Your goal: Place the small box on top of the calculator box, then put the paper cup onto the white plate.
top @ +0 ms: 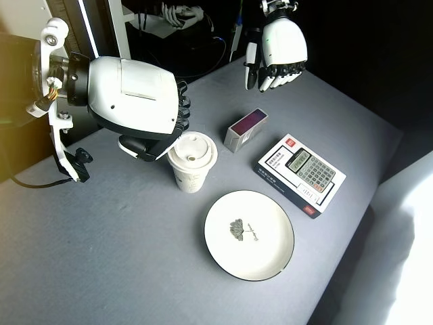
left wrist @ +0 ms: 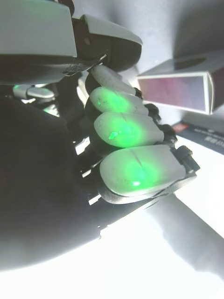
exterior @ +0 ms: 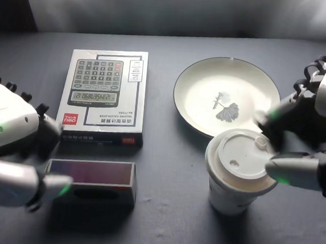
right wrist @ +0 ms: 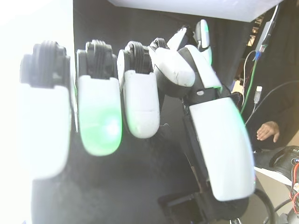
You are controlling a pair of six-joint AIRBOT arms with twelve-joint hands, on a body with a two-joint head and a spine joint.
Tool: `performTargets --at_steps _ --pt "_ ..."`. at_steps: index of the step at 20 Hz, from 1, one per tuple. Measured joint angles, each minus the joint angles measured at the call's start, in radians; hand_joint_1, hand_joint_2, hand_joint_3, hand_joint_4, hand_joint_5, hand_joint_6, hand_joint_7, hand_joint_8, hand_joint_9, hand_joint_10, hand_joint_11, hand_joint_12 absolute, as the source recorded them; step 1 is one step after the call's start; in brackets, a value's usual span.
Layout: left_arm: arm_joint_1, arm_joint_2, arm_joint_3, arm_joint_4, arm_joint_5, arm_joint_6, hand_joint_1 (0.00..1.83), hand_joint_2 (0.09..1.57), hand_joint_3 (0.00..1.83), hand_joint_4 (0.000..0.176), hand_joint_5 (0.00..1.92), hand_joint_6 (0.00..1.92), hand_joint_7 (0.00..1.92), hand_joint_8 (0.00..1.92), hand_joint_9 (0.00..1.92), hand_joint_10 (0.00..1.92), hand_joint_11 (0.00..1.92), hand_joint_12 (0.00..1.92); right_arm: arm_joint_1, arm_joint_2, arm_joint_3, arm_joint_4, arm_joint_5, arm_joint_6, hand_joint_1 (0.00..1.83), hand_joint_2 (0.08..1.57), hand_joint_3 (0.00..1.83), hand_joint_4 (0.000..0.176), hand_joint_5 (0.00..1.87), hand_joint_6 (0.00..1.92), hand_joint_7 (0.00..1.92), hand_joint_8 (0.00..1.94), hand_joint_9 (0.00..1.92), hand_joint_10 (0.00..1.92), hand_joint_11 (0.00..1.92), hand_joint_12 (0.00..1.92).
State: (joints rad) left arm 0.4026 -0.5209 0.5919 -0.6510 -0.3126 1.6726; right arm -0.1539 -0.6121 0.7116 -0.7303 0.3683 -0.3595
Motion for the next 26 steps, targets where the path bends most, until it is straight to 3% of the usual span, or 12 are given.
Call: performTargets --at_steps 2,4,6,8,9,10,13,15,16,18,20,26 --pt "-0.011 0.0 0.0 -0.034 -0.005 0.043 0.0 1.24 0.01 0.0 0.28 0.01 0.26 0.01 0.22 0.01 0.0 0.51 0.0 -0.001 0.0 0.001 0.003 0.0 0.0 1.35 0.01 0.0 0.08 0.01 0.1 0.01 0.07 0.01 0.0 0.22" --pt "-0.011 0.0 -0.003 -0.089 -0.007 0.08 0.0 1.25 0.0 0.0 0.23 0.01 0.21 0.0 0.17 0.0 0.0 0.36 0.0 -0.001 0.0 0.001 0.003 0.0 0.0 1.37 0.0 0.0 0.04 0.0 0.05 0.0 0.02 0.0 0.0 0.07" --pt "-0.013 0.0 -0.003 -0.09 -0.002 0.082 0.0 1.24 0.0 0.0 0.24 0.0 0.22 0.01 0.18 0.01 0.0 0.34 0.0 -0.001 0.0 0.0 0.0 0.0 0.0 1.37 0.0 0.0 0.08 0.0 0.1 0.0 0.07 0.0 0.0 0.22" --pt "-0.027 0.0 -0.01 -0.114 -0.002 0.116 0.0 1.24 0.0 0.0 0.25 0.0 0.23 0.0 0.2 0.01 0.0 0.43 0.0 -0.001 0.0 0.001 0.0 0.0 0.0 1.37 0.0 0.0 0.07 0.0 0.08 0.0 0.05 0.0 0.0 0.16" --pt "-0.039 0.0 -0.022 -0.195 -0.006 0.188 0.0 1.24 0.0 0.0 0.22 0.0 0.2 0.0 0.18 0.0 0.0 0.42 0.0 -0.001 0.0 0.002 -0.002 0.0 0.0 1.37 0.0 0.0 0.07 0.0 0.09 0.0 0.05 0.01 0.0 0.18" --pt "-0.039 0.0 -0.026 -0.223 -0.008 0.205 0.0 1.23 0.0 0.0 0.2 0.0 0.17 0.0 0.15 0.0 0.0 0.34 0.0 -0.001 0.0 0.006 -0.002 0.0 0.0 1.37 0.0 0.0 0.08 0.0 0.1 0.01 0.08 0.01 0.0 0.24" --pt "-0.043 -0.009 -0.047 -0.343 -0.035 0.291 0.02 1.2 0.0 0.0 0.21 0.0 0.19 0.0 0.17 0.0 0.0 0.41 0.0 -0.001 0.0 0.015 -0.002 -0.009 0.0 1.36 0.0 0.0 0.1 0.0 0.11 0.0 0.09 0.0 0.0 0.27" --pt "-0.048 -0.014 -0.061 -0.376 -0.068 0.319 0.43 1.11 0.0 0.0 0.11 0.0 0.11 0.0 0.1 0.0 0.0 0.22 -0.013 -0.011 0.0 0.117 0.007 -0.136 0.0 1.36 0.0 0.0 0.09 0.0 0.11 0.0 0.08 0.0 0.0 0.26" --pt "-0.048 -0.023 -0.065 -0.396 -0.087 0.33 0.77 1.04 0.0 0.0 0.09 0.0 0.1 0.0 0.1 0.0 0.0 0.24 -0.028 -0.02 0.005 0.176 0.026 -0.203 0.0 1.36 0.0 0.0 0.08 0.0 0.1 0.0 0.06 0.0 0.0 0.2" --pt "-0.019 -0.058 -0.065 -0.414 -0.126 0.333 1.08 0.93 0.0 0.0 0.07 0.0 0.06 0.0 0.06 0.0 0.0 0.32 -0.05 -0.031 0.019 0.19 0.056 -0.222 0.0 1.36 0.0 0.0 0.05 0.0 0.07 0.0 0.04 0.0 0.0 0.14" --pt "0.037 -0.083 -0.079 -0.411 -0.185 0.27 1.21 0.95 0.0 0.0 0.0 0.0 0.0 0.0 0.0 0.0 0.0 0.14 -0.05 -0.031 0.019 0.192 0.076 -0.222 0.0 1.36 0.0 0.0 0.07 0.01 0.09 0.0 0.06 0.01 0.0 0.19" --pt "0.103 -0.147 -0.116 -0.447 -0.332 0.246 1.22 1.03 0.02 0.0 0.0 0.0 0.0 0.0 0.0 0.0 0.0 0.09 -0.051 -0.03 0.019 0.201 0.091 -0.227 0.0 1.37 0.0 0.0 0.08 0.01 0.1 0.0 0.08 0.01 0.0 0.21"
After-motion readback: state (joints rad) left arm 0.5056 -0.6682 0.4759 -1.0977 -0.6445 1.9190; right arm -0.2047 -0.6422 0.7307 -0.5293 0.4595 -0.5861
